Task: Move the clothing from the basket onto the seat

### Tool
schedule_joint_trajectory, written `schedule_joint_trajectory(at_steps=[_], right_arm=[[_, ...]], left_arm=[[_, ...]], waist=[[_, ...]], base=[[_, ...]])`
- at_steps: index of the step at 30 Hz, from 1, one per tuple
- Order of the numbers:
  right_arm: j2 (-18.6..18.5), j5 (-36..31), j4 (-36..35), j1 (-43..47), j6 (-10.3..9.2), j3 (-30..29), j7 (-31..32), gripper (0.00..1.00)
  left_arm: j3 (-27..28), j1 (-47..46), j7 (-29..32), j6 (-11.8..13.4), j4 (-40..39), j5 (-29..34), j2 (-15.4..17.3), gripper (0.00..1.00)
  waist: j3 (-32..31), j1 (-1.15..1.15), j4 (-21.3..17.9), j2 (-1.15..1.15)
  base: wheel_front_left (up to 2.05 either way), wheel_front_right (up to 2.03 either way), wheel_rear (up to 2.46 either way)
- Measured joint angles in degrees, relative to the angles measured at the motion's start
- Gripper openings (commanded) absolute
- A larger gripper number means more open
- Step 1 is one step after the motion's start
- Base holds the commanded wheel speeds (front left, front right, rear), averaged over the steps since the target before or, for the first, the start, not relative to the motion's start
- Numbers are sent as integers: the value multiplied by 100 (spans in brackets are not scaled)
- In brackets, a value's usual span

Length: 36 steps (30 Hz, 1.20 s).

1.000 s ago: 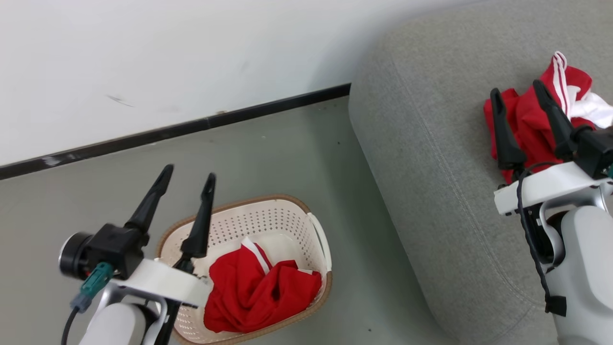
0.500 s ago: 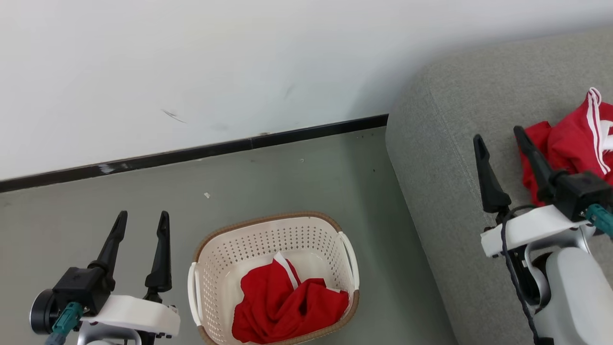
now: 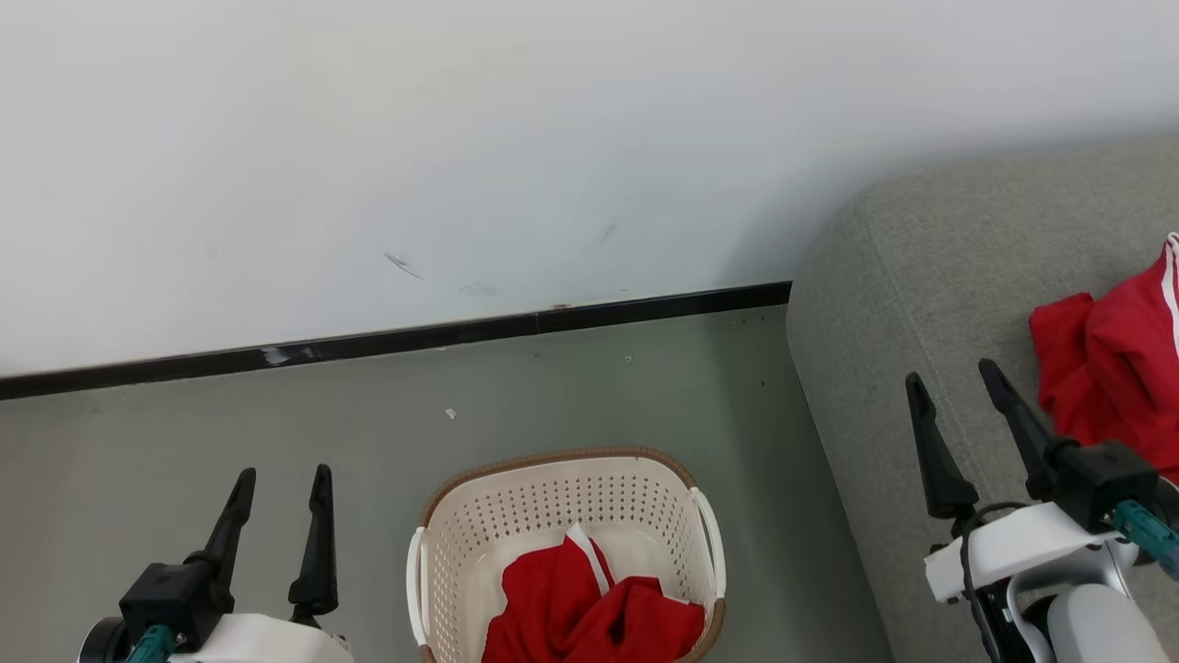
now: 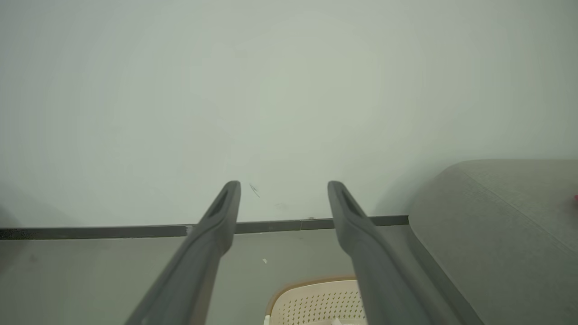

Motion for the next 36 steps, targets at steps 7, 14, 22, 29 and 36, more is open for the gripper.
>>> schedule_joint_trajectory(at_steps=[7, 14, 22, 29, 36], right_arm=[[32, 0, -141, 396, 0, -105, 0, 100], [36, 120, -201, 693, 0, -48, 0, 100], [41, 257, -249, 909, 0, 84, 0, 100], [42, 315, -386, 1026, 0, 52, 0, 100], [43, 364, -448, 1045, 0, 48, 0, 100]], left_arm=[[-10, 44, -3, -20, 146, -1, -19, 100], [-54, 186, -8, -25, 288, 0, -37, 100], [-47, 271, -9, -31, 341, 0, -37, 100], [-44, 277, -51, -31, 352, 0, -37, 100], [-34, 277, -51, -31, 350, 0, -36, 100]], waist=[[-219, 0, 95, 0], [-395, 0, 99, 0], [-513, 0, 62, 0], [-527, 0, 61, 0], [-509, 0, 80, 0]], base=[[0, 0, 0], [0, 0, 0], [0, 0, 0], [0, 0, 0], [0, 0, 0]])
